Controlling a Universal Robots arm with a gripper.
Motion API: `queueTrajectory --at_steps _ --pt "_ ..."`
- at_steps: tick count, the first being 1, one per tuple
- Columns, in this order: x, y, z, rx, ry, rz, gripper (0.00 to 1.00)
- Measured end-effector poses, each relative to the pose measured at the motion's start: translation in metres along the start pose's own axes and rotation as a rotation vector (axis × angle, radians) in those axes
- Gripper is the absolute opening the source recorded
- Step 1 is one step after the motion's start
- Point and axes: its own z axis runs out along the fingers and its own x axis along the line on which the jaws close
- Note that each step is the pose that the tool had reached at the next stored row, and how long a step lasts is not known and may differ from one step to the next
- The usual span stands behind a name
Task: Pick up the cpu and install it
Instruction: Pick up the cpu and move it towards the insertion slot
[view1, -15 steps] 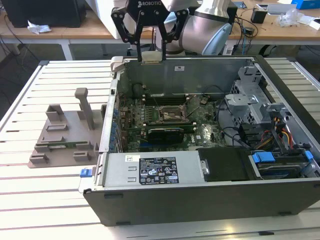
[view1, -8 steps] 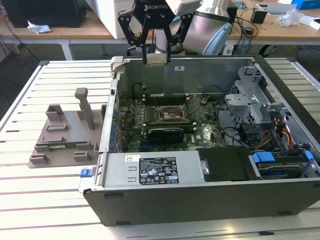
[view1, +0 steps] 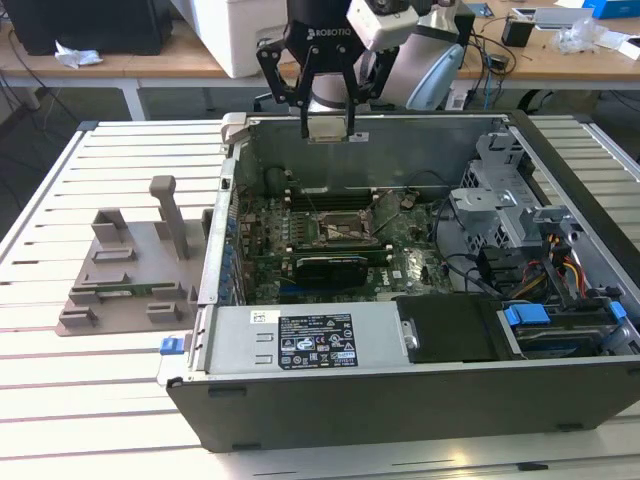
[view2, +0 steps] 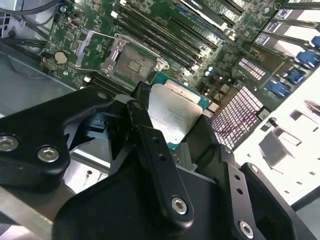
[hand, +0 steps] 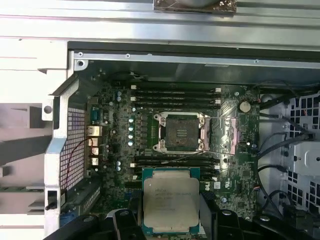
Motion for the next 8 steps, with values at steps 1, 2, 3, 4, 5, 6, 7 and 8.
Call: queueTrajectory --at_steps 1,2,3,4,5,6,7,8 --pt "-0.0016 0.0005 0.0017 0.0003 0.0002 0.000 0.54" --pt "-0.0029 0.0008 0.0036 0.0006 0.0004 0.000 0.54" --pt "-0.0053 0.0016 0.0076 0.0014 0.0012 0.000 0.54" --pt "-0.0076 0.0024 0.0115 0.0018 0.0016 0.000 0.54" --pt "-0.0100 0.0032 0.0154 0.0023 0.0021 0.000 0.54" --pt "-0.0120 0.0039 0.0186 0.0030 0.0027 0.000 0.54" --pt "-0.0139 0.0044 0.0219 0.0031 0.0028 0.000 0.54" --pt "-0.0150 0.0047 0.0240 0.0033 0.0029 0.000 0.54"
